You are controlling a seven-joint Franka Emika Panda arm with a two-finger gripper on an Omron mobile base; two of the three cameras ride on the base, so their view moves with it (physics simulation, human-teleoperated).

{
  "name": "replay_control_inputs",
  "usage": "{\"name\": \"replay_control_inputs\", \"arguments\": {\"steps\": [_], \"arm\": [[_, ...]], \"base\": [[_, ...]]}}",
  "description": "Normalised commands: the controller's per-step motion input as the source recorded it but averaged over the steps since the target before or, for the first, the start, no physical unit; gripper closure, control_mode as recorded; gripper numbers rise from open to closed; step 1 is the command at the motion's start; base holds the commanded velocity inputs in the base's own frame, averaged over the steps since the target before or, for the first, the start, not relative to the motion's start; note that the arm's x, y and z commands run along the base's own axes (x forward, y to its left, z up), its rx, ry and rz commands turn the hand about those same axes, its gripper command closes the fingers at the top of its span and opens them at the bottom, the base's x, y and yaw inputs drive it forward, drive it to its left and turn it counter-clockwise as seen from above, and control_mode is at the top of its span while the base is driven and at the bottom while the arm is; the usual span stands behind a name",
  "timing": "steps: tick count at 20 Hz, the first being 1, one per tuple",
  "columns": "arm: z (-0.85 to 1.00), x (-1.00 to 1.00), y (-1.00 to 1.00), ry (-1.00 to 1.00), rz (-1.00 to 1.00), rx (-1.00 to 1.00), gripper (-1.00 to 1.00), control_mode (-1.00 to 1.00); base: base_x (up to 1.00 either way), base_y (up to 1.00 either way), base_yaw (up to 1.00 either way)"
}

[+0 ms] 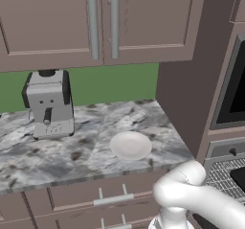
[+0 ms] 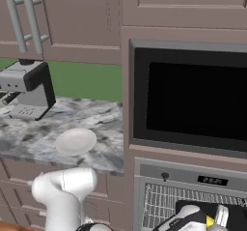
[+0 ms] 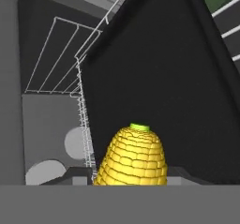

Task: Place the corn on the top rack of the oven.

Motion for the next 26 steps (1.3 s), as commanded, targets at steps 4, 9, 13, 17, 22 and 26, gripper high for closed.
{"name": "replay_control_inputs", "arguments": {"steps": [4,9,13,17,22,26], "arm": [[-0.5,0.01,-0.19,-0.03,0.0,0.0,1.0,-1.0],[-0.23,0.02,-0.12,-0.05,0.0,0.02,1.0,-1.0],[-0.02,0.0,-0.03,0.0,0.0,0.02,1.0,-1.0],[0.02,0.0,0.0,0.01,0.0,0.0,-1.0,-1.0],[0.03,0.0,0.0,0.01,-0.01,0.0,-1.0,-1.0],[0.17,-0.07,0.0,0.0,-0.04,0.02,-1.0,-1.0]], "base": [[0.0,0.0,0.0],[0.0,0.0,0.0],[0.0,0.0,0.0],[0.0,0.0,0.0],[0.0,0.0,0.0],[0.0,0.0,0.0]]}}
